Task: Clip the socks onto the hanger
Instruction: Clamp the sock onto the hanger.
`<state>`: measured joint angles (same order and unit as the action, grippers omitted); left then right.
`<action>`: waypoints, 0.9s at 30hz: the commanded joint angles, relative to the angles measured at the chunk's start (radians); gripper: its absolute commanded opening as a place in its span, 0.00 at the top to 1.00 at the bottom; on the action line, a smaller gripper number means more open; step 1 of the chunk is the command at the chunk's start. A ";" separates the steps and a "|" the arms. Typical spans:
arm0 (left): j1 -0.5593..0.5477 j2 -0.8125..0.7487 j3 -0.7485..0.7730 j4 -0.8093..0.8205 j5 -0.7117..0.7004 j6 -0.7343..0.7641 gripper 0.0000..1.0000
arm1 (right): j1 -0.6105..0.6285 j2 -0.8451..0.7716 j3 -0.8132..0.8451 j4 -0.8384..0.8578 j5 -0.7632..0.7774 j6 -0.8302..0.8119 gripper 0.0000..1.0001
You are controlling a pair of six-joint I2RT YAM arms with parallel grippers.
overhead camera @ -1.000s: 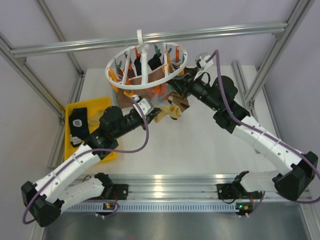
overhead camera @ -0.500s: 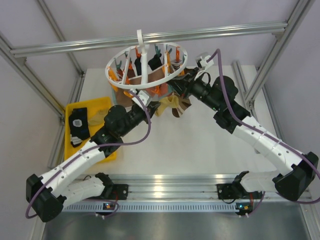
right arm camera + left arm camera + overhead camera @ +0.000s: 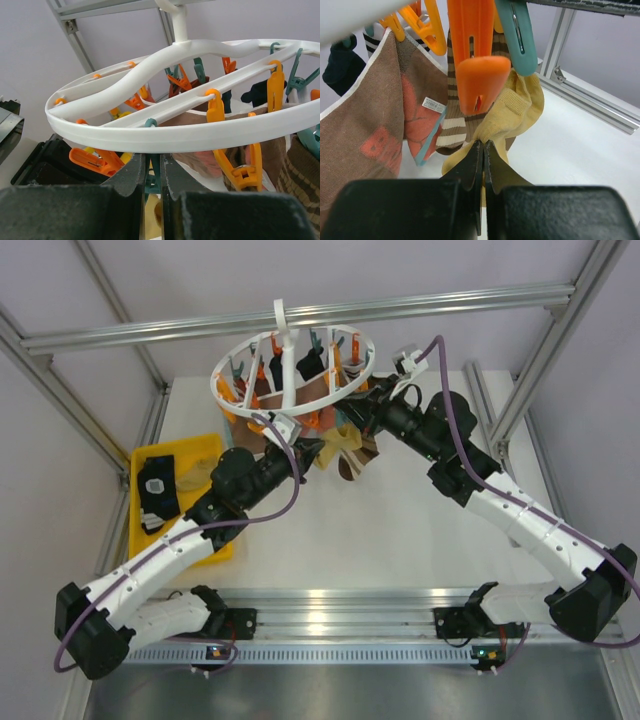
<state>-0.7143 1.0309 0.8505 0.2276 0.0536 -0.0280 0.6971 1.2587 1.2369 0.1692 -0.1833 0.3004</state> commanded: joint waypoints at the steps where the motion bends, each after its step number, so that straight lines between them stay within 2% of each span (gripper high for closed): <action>1: -0.004 0.004 0.051 0.088 -0.012 -0.042 1.00 | -0.004 0.013 -0.011 -0.054 -0.039 0.040 1.00; 27: -0.004 0.038 0.090 0.184 0.031 -0.133 1.00 | -0.004 0.024 -0.021 -0.030 -0.048 0.059 1.00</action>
<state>-0.7147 1.0615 0.8883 0.3180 0.0666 -0.1291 0.6971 1.2617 1.2308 0.1860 -0.1898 0.3191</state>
